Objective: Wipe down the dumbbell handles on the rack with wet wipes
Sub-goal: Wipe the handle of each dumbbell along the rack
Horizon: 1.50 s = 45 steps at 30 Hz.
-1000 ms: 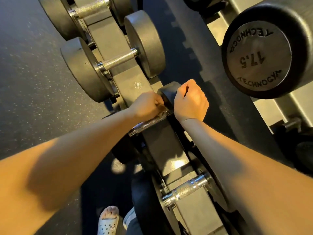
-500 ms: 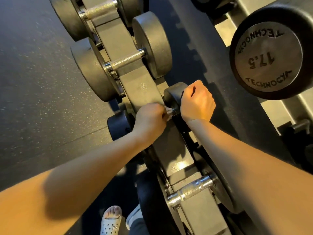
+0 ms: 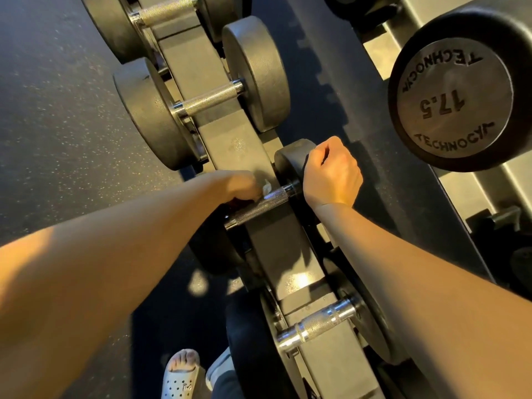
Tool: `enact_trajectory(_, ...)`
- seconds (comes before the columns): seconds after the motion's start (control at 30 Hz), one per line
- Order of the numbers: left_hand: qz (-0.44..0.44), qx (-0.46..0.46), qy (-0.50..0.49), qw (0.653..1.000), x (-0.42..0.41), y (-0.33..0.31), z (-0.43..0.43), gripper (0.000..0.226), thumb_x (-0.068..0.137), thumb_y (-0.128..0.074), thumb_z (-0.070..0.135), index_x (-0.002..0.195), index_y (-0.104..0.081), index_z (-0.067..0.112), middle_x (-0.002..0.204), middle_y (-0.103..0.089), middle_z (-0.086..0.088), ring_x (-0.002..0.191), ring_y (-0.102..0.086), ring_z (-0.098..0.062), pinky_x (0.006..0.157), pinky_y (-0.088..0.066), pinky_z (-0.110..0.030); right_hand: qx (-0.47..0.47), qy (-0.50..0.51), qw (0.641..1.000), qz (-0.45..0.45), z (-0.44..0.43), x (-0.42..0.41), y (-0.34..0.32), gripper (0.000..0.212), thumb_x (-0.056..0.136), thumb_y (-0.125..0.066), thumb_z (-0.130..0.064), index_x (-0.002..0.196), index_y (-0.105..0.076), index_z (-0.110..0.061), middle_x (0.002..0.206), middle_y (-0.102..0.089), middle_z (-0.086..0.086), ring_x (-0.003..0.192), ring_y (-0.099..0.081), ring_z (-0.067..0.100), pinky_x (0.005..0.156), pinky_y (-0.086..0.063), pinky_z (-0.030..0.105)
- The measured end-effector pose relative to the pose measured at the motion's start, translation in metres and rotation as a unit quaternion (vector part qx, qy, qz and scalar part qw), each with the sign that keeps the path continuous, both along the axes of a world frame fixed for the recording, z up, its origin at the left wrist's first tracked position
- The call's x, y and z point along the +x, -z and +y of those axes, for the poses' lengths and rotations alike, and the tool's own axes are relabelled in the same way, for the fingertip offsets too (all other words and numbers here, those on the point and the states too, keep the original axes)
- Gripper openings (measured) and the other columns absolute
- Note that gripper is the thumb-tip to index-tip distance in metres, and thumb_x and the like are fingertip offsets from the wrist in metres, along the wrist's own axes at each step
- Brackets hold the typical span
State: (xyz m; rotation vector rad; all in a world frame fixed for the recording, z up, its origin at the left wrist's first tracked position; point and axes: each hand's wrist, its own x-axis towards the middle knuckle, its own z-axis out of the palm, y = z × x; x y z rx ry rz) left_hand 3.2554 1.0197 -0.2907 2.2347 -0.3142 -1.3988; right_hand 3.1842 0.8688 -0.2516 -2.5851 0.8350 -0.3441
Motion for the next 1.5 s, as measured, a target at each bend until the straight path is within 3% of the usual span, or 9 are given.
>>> enact_trajectory(0.17,-0.134,-0.118,-0.038,0.983,-0.014,-0.015,0.008,0.022,0.095,-0.071,0.034,0.082,-0.065,0.017,0.080,-0.063,0.001,0.075,-0.059,-0.014,0.062,-0.043,-0.027,0.008,0.021,1.000,-0.006,0.001,0.003,0.003,0.019,0.103,-0.043,-0.031,0.087,-0.052,-0.026,0.078,-0.056,-0.010,0.067,-0.054,0.012,0.071,-0.057,0.037)
enact_trajectory(0.33,-0.315,-0.095,0.087,0.940,-0.040,-0.014,0.008,0.014,0.091,-0.073,0.031,0.091,-0.060,0.027,0.090,-0.052,0.011,0.086,-0.058,-0.016,0.070,-0.042,-0.026,0.005,0.023,1.000,-0.016,0.003,0.002,0.003,0.020,0.103,-0.044,-0.032,0.086,-0.054,-0.024,0.077,-0.057,-0.007,0.069,-0.058,0.015,0.070,-0.058,0.040)
enact_trajectory(0.57,-0.290,0.042,0.241,0.925,-0.030,-0.029,0.036,0.026,0.093,-0.070,0.033,0.111,-0.064,0.015,0.099,-0.065,-0.002,0.089,-0.065,-0.019,0.078,-0.058,-0.034,-0.008,0.008,0.999,-0.038,0.003,-0.001,0.005,0.020,0.102,-0.046,-0.030,0.091,-0.059,-0.020,0.079,-0.060,-0.004,0.069,-0.060,0.016,0.067,-0.059,0.037)
enact_trajectory(0.73,-0.165,-0.139,-0.023,0.976,-0.008,-0.030,0.039,0.019,0.090,-0.076,0.029,0.094,-0.061,0.017,0.095,-0.061,0.003,0.086,-0.064,-0.011,0.068,-0.052,-0.022,-0.023,0.006,0.999,-0.047,0.002,-0.001,0.007,0.021,0.102,-0.047,-0.029,0.091,-0.061,-0.019,0.077,-0.057,-0.007,0.066,-0.056,0.012,0.063,-0.057,0.033)
enact_trajectory(0.97,-0.363,0.005,0.317,0.876,-0.037,-0.023,0.030,0.015,0.094,-0.066,0.030,0.107,-0.066,0.021,0.094,-0.067,0.000,0.088,-0.069,-0.022,0.081,-0.060,-0.038,-0.018,0.004,0.999,-0.031,0.002,0.001,0.005,0.018,0.103,-0.047,-0.030,0.087,-0.055,-0.024,0.076,-0.053,-0.009,0.064,-0.052,0.011,0.064,-0.056,0.033)
enact_trajectory(1.17,-0.376,-0.086,0.290,0.876,-0.055,-0.023,0.013,0.025,0.101,-0.051,0.026,0.117,-0.068,0.016,0.110,-0.066,-0.005,0.098,-0.065,-0.024,0.080,-0.052,-0.035,-0.011,0.007,0.999,-0.033,0.001,0.000,0.005,0.020,0.102,-0.047,-0.029,0.091,-0.061,-0.019,0.077,-0.054,-0.008,0.067,-0.056,0.013,0.065,-0.058,0.036)
enact_trajectory(1.3,-0.393,-0.015,0.390,0.833,-0.057,-0.021,0.008,0.026,0.102,-0.054,0.021,0.126,-0.064,0.015,0.109,-0.067,-0.004,0.092,-0.068,-0.022,0.079,-0.058,-0.034,-0.001,0.005,1.000,-0.031,0.000,0.000,0.005,0.019,0.102,-0.047,-0.031,0.090,-0.058,-0.022,0.077,-0.055,-0.008,0.068,-0.057,0.014,0.067,-0.058,0.036)
enact_trajectory(1.4,-0.354,0.023,0.318,0.879,-0.048,-0.024,0.018,0.023,0.095,-0.066,0.026,0.117,-0.065,0.019,0.094,-0.067,0.000,0.084,-0.068,-0.021,0.075,-0.060,-0.036,-0.009,0.001,0.999,-0.047,0.000,-0.001,0.007,0.019,0.102,-0.047,-0.030,0.090,-0.060,-0.021,0.077,-0.055,-0.007,0.066,-0.055,0.013,0.065,-0.057,0.034)
enact_trajectory(1.5,-0.272,-0.059,0.056,0.959,-0.018,-0.023,0.022,0.009,0.092,-0.071,0.029,0.096,-0.065,0.023,0.083,-0.062,0.007,0.081,-0.066,-0.014,0.070,-0.052,-0.024,-0.011,0.003,0.999,-0.053,0.000,-0.001,0.009,0.021,0.101,-0.048,-0.030,0.092,-0.063,-0.018,0.078,-0.054,-0.009,0.066,-0.052,0.011,0.064,-0.054,0.031)
